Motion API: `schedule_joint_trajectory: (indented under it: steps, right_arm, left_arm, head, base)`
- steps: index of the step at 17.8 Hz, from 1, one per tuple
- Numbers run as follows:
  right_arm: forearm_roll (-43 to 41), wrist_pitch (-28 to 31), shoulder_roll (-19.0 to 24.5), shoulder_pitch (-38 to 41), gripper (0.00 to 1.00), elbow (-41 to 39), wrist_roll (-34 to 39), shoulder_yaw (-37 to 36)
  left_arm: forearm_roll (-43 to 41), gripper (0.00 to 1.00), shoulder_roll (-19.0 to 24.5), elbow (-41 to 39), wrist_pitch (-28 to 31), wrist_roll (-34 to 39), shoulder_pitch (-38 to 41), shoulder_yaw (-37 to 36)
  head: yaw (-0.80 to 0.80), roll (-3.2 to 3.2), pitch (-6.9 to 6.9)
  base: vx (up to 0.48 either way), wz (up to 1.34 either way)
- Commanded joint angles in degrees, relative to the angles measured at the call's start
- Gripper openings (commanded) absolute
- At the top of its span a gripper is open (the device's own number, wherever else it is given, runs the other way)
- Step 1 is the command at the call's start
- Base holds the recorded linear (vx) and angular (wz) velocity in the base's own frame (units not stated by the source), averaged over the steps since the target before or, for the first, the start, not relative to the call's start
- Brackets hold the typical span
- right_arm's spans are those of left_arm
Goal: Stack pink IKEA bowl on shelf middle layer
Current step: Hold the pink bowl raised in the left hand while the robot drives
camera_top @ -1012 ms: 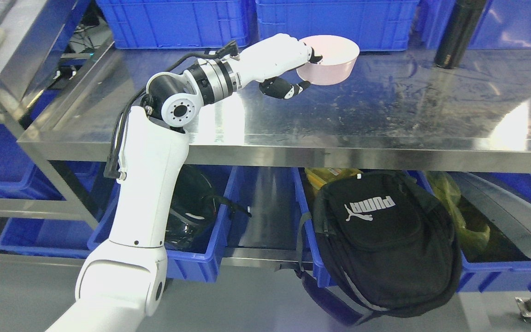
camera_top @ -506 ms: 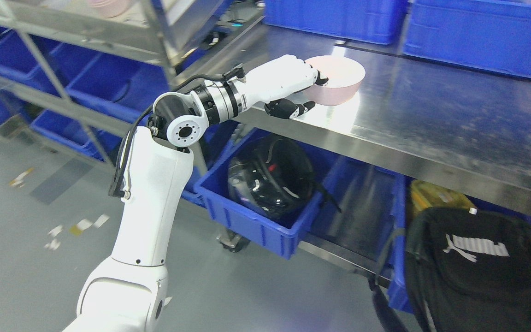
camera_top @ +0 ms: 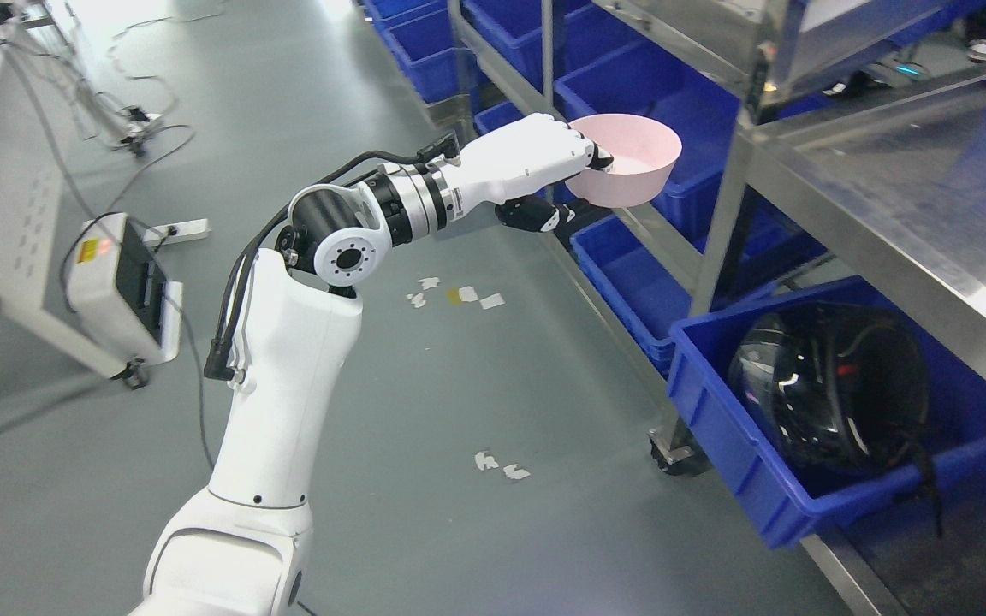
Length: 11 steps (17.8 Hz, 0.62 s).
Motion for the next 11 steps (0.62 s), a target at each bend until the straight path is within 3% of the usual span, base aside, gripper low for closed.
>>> schedule_joint_trajectory:
  steps: [1, 11]
  right_arm:
    - [0.00, 0.02, -1.00, 1.33, 1.00, -1.00, 0.24, 0.00]
    - [0.00, 0.02, -1.00, 1.33, 1.00, -1.00, 0.24, 0.00]
  left_arm:
    - [-0.01, 0.02, 1.00, -1.27, 0.05, 0.05, 0.29, -0.35]
    - [-0.01, 0.03, 1.00, -1.19, 0.23, 0.05, 0.55, 0.09]
  head:
    - [0.00, 0.00, 0.00]
    - [0.00, 0.00, 0.01]
  base:
    - [0.024, 0.79]
    - [0.042, 0.59]
